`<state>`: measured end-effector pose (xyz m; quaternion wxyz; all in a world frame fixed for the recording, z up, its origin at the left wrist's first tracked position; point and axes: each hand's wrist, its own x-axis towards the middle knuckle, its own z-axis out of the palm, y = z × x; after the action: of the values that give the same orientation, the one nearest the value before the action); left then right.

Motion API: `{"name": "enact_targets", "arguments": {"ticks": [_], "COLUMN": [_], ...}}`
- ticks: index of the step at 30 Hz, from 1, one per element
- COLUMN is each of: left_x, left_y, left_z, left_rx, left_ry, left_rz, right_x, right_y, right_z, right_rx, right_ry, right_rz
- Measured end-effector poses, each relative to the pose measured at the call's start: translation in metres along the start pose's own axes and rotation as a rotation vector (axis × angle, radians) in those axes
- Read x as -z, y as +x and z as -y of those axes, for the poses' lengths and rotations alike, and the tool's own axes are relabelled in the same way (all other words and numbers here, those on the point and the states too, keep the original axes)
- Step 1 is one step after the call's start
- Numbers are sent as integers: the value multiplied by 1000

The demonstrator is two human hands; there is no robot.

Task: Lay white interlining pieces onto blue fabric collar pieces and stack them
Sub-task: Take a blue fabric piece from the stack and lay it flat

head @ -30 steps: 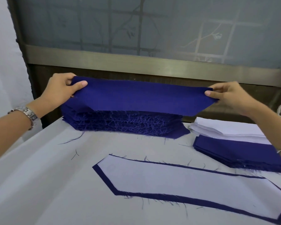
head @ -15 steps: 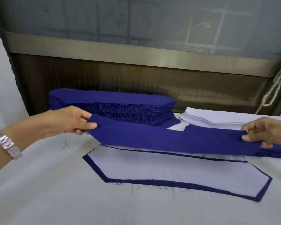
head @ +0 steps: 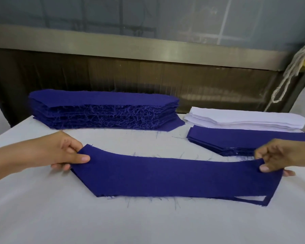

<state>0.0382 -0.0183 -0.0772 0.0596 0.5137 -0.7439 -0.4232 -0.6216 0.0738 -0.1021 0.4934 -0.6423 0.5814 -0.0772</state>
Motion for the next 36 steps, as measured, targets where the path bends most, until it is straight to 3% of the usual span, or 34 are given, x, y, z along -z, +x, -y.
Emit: {"name": "enact_targets", "arguments": {"ticks": [19, 36], "left_x": [-14, -14], "left_y": [1, -1], "left_z": [-7, -7], "left_rx": [144, 142], "left_ry": [19, 17], "left_rz": [-135, -123], "right_x": [-29, -26], "right_y": [-24, -20], "right_z": [41, 28], "right_rx": [-51, -60], "right_ry": [-115, -76], "right_rz": [-85, -109]}}
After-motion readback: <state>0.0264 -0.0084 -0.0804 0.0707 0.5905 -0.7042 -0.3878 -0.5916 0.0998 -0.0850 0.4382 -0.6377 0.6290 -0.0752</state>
